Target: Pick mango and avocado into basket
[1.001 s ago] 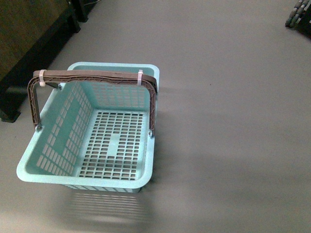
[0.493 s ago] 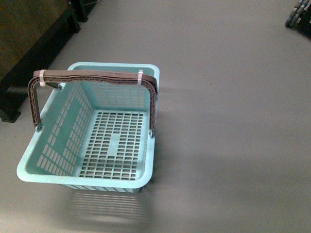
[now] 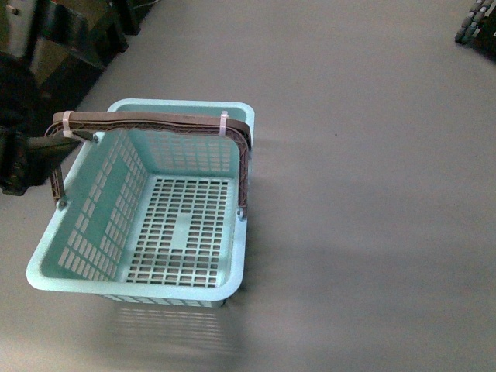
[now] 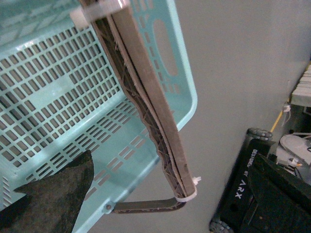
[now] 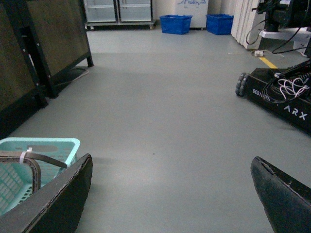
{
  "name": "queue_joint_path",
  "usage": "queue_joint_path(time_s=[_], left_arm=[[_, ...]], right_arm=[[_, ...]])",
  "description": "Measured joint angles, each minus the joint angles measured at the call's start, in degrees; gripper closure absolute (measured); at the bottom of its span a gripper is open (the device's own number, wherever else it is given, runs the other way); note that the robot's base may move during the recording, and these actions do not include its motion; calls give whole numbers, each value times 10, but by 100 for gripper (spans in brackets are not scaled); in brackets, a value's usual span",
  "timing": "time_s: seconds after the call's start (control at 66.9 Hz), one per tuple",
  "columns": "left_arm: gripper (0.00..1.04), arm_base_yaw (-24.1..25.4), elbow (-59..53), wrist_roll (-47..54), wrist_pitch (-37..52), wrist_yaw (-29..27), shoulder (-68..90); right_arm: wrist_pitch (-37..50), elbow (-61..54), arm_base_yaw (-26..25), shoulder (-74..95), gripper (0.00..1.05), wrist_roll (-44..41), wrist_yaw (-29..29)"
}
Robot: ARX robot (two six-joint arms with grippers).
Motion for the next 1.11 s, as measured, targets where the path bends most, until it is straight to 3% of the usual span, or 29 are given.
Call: queue_joint_path(time_s=[0.194,0.538,0.896,1.031,1.105], left_arm=[[8,-34,101,-36,-5,-8,118],[9,-41,230,-45,-14,-14,240],[74,-49,281,-68,-32,-27,278],[88,-47,285,-96,-29,-18,278],[89,-46,275,-85,-17,-19,269]], right_arm=[[0,0,0,0,9,0,0],[0,0,0,0,9,0,0],[0,0,0,0,9,0,0],[0,0,0,0,9,0,0],[0,0,0,0,9,0,0]])
